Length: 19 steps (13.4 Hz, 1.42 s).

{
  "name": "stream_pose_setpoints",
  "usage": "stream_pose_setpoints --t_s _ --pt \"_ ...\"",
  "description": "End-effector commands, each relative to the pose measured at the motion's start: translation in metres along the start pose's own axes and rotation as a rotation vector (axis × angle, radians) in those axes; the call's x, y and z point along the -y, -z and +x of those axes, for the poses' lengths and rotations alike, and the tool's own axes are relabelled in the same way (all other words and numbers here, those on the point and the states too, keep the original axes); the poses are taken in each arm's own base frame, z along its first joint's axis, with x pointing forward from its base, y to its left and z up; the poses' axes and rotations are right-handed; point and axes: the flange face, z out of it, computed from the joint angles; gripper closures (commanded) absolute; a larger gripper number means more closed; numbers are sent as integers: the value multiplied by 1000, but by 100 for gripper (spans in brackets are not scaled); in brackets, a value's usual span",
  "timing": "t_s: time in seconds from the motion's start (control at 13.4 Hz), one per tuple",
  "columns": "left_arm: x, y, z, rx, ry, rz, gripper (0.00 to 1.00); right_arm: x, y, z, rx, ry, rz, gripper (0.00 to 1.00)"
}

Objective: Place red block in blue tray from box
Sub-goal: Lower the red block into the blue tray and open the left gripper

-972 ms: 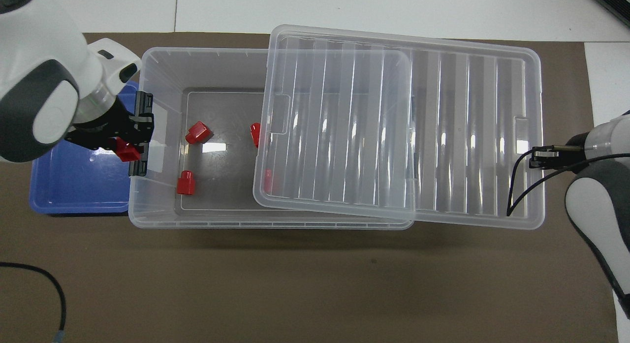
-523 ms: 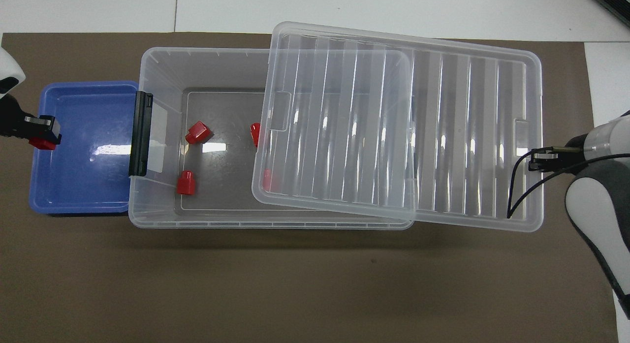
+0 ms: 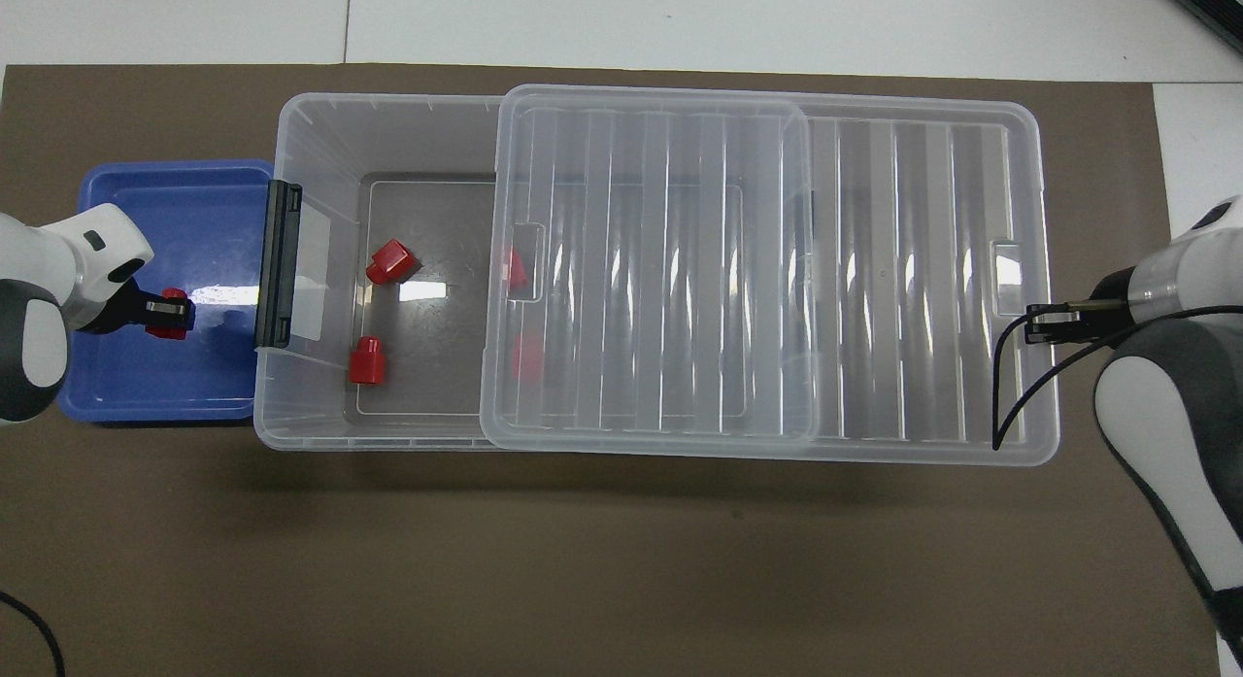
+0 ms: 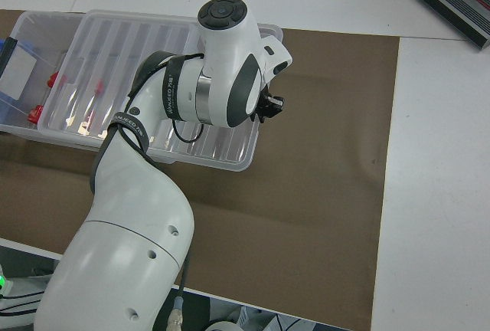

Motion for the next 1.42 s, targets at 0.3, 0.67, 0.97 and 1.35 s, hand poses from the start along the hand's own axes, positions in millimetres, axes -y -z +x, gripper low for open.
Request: stream_pose_setpoints --t_s 0.3,0.67,0.97,1.35 --pt "8 -41 -37 -31 81 -7 100 1 2 -5 7 36 9 1" --pt "8 -48 -41 -35 109 -7 100 5 43 -1 -37 36 4 0" --pt "8 -46 -39 -40 96 -6 0 2 81 0 -24 2 -11 0" --pt "-1 3 -13 -14 70 -4 0 3 126 2 -22 -113 -9 0"
